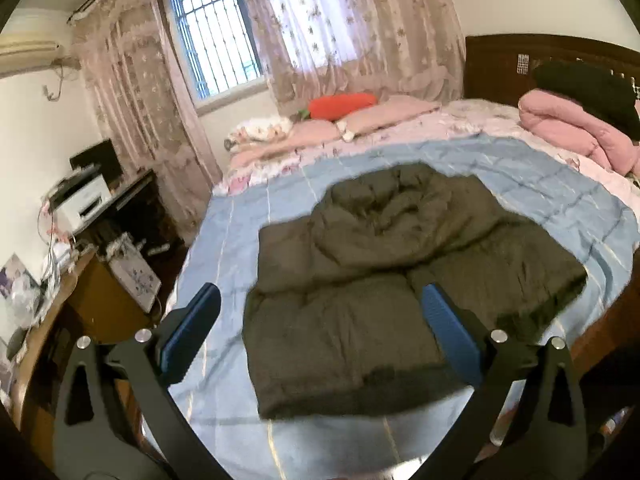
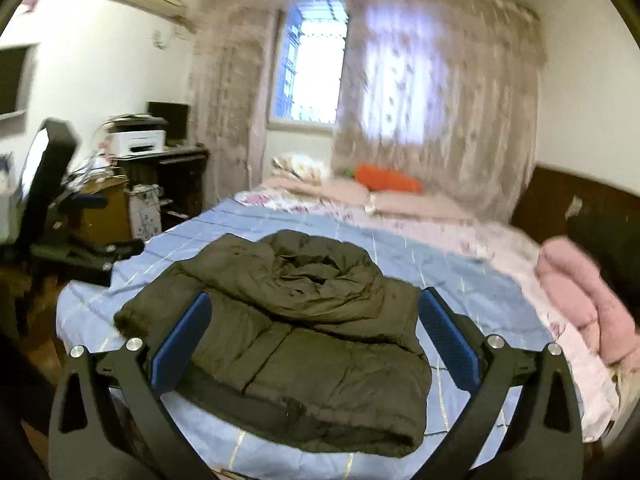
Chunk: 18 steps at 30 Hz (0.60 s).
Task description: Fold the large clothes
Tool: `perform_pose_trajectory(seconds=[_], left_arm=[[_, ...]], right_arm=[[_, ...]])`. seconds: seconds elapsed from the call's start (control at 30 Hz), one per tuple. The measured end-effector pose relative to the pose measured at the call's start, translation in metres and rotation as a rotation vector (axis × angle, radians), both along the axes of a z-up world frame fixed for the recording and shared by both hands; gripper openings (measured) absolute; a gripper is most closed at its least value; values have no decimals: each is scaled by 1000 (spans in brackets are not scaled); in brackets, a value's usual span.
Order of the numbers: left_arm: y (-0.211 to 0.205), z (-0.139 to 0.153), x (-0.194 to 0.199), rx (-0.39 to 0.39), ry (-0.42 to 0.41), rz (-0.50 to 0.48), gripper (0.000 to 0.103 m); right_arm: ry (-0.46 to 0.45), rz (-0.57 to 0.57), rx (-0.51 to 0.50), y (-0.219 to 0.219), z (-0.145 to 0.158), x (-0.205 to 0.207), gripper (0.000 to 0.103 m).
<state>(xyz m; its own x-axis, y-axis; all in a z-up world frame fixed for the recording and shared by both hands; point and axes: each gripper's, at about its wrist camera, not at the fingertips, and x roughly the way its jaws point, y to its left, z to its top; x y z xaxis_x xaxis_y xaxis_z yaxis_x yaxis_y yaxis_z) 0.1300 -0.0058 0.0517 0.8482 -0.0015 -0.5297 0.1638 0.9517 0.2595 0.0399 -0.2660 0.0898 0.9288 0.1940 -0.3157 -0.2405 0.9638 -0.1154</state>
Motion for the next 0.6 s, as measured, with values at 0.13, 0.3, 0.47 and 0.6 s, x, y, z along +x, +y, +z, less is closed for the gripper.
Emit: perform_pose_trajectory(seconds=[0.13, 0.3, 0.47, 0.6], left_arm=[[12, -26, -24, 19, 91, 24, 101], [-4, -37, -46, 386, 76, -148, 101], [-8, -97, -68, 886, -134, -426, 101], [-6, -147, -64, 1113, -138, -572, 101]], right_arm=[[72, 57, -146, 19, -40, -19, 102], [64, 135, -381, 34, -52, -29, 102], [-36, 201, -729, 45, -89, -36, 102], [-27, 279, -886, 49, -125, -33, 102]])
